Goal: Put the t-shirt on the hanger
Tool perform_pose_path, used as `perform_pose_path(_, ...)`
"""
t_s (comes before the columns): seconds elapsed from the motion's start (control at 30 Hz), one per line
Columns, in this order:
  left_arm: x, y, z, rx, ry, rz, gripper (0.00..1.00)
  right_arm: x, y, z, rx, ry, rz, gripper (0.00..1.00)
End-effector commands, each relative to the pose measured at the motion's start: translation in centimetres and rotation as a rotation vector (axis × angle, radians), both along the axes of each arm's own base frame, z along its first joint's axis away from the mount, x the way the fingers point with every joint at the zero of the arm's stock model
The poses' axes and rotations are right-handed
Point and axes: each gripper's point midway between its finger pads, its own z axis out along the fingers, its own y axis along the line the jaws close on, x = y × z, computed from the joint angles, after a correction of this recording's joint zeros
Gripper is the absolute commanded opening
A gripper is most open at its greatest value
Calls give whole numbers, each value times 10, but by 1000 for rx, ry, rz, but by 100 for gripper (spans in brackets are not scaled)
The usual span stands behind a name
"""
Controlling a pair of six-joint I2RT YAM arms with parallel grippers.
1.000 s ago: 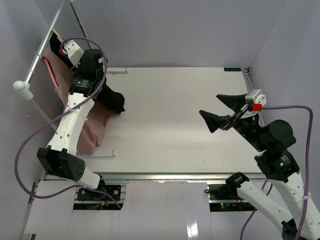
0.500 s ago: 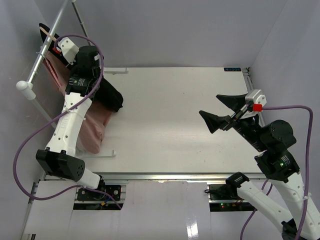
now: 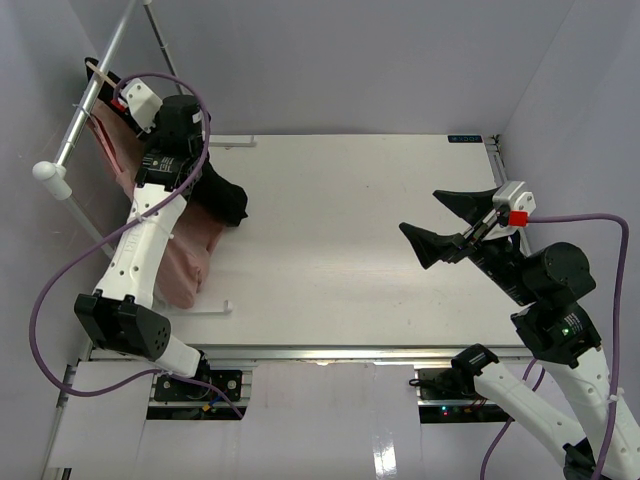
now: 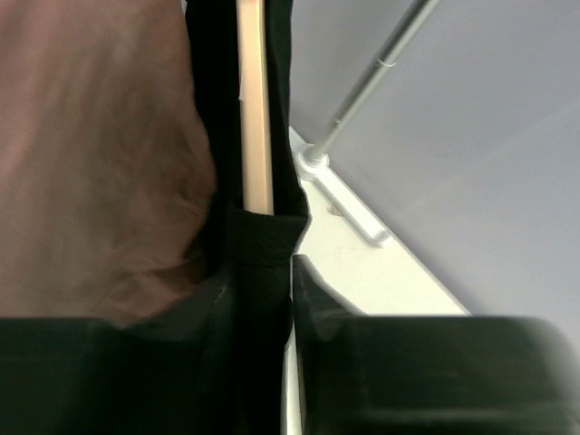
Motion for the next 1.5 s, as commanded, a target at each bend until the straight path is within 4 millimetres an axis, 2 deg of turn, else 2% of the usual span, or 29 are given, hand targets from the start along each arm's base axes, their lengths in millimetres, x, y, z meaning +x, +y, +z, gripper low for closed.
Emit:
perform_pose_path(0.0, 1, -6, 9, -24, -51, -58, 76, -3, -2, 5, 8, -28, 0, 96)
perform_pose_path(0.03, 1, -11, 12, -28, -63, -90, 94, -3, -2, 6, 9, -29, -1, 96)
perform_pose_path(0.07, 0, -16, 17, -36, -79, -126, 98, -3, -2, 6, 9, -29, -1, 96)
perform_pose_path(0.2, -7, -39, 33, -85, -130, -265, 98, -2, -2, 4, 7, -23, -5, 96)
perform_pose_path(0.3, -28, -55, 55, -130, -195, -363, 98, 0, -1, 3, 4, -20, -6, 96)
perform_pose_path(0.47, -54, -77, 72, -163, -247, -511, 98, 2, 0, 2, -1, -16, -7, 96)
perform_pose_path(0.6, -70, -102, 70, -73, -291, -706, 98, 5, -1, 3, -1, -15, -20, 96)
perform_pose_path(0.77, -92, -119, 67, -14, -302, -849, 98, 4, -1, 3, -1, -17, -19, 96)
perform_pose_path(0.83, -104, -135, 74, 1, -345, -963, 98, 4, -2, 2, -1, -17, -23, 95)
perform_pose_path(0.9, -123, -164, 80, 8, -420, -1147, 98, 8, -1, -2, 7, -4, -30, 96)
perform_pose_path(0.93, -137, -182, 84, -11, -475, -1275, 98, 12, 2, -8, 15, 15, -29, 95)
perform_pose_path(1.0, -152, -204, 89, -32, -537, -1411, 98, 24, 2, -21, 35, 79, -66, 95)
perform_pose_path(1.07, -154, -228, 78, -51, -506, -1487, 98, 42, -1, -37, 55, 180, -139, 92)
perform_pose_path(1.2, -136, -279, 40, -34, -336, -1525, 98, 73, -9, -74, 70, 336, -290, 90)
perform_pose_path(1.27, -142, -303, 29, -25, -318, -1551, 98, 81, -15, -88, 79, 376, -347, 90)
perform_pose_path(1.33, -140, -310, 14, -10, -298, -1521, 98, 85, -18, -106, 76, 427, -385, 90)
perform_pose_path(1.47, -142, -311, -21, 2, -285, -1489, 98, 88, -20, -141, 49, 541, -430, 90)
